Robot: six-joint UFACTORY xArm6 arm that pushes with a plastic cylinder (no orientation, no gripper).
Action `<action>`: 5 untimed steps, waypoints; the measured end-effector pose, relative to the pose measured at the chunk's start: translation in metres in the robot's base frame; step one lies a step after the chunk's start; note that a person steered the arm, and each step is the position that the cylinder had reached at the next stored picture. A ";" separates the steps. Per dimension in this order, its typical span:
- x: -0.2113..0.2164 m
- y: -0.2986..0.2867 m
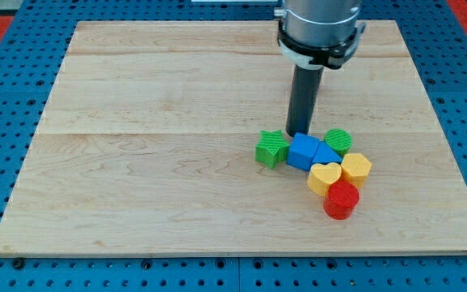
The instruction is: Move the group of blocks a bit left and up
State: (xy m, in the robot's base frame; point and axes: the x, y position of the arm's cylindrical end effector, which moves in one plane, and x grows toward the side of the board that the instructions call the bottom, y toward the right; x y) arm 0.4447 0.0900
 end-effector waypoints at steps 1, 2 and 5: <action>0.009 0.002; -0.004 0.007; 0.048 0.106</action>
State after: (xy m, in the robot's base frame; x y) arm 0.4923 0.1960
